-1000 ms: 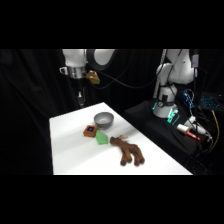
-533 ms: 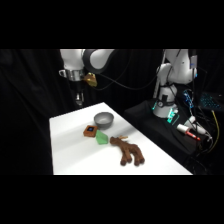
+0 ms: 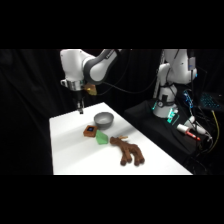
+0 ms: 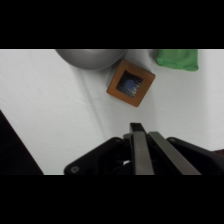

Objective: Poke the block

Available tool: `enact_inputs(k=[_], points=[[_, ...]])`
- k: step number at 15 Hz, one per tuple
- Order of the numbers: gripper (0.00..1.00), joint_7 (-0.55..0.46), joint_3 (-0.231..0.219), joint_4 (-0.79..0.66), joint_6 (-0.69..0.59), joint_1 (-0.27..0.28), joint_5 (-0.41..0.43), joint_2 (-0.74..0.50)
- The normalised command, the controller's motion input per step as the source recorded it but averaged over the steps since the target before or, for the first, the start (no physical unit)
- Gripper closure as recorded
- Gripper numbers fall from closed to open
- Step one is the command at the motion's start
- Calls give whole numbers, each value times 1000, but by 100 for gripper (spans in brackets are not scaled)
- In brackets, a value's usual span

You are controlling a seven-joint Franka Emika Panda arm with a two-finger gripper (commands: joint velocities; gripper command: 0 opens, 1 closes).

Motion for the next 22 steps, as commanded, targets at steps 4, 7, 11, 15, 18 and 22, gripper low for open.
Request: enact_inputs(k=[4,7,11,15,18,22], points=[[98,67,23,-6,228,-26,99,123],[96,76,24,-45,223,-6,104,101],[97,61,27,-59,212,-8,128,77],[97,33,35,-75,216,-31,143,65],[98,5,50,-75,212,-54,151,57],[98,-9,55,-56,206,-57,129,53]])
